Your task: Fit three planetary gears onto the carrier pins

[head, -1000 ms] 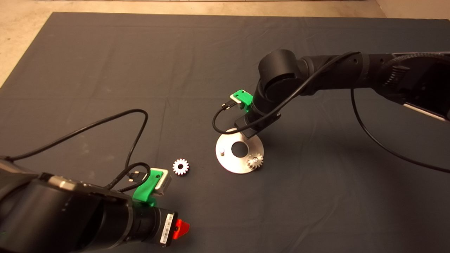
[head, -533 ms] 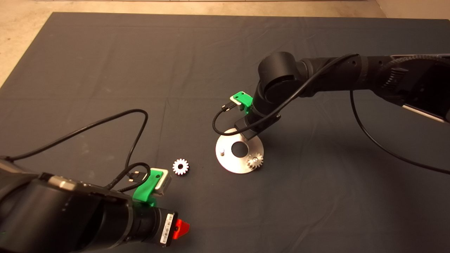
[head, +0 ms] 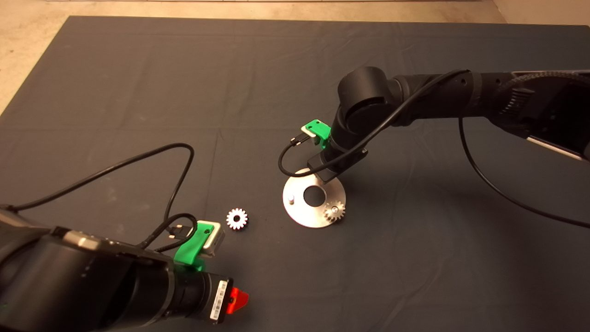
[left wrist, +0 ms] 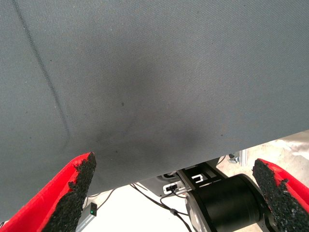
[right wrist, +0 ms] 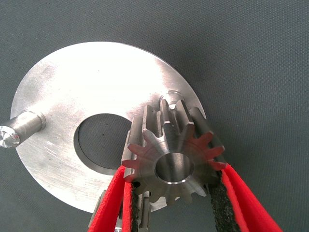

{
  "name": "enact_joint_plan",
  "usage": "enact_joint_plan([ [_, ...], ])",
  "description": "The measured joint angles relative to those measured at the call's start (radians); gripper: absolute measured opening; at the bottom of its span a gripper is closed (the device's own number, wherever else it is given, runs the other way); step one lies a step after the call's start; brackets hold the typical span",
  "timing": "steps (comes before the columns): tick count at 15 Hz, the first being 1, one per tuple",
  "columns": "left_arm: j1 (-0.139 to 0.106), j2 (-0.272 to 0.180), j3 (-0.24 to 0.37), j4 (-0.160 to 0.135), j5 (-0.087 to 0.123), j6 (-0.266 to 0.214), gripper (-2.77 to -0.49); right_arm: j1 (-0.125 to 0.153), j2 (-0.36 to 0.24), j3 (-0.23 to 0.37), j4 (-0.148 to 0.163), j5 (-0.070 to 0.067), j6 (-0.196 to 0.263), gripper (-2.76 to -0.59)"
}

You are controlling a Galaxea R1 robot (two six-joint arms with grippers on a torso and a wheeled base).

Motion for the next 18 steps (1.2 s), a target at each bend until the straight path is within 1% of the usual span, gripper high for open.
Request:
enact_joint_plan([
  [18, 0.0, 0.002, 0.0, 0.0, 0.0, 0.0, -0.92, 0.003, 0.003, -0.017, 0.001, 0.003, -0.007, -2.55],
])
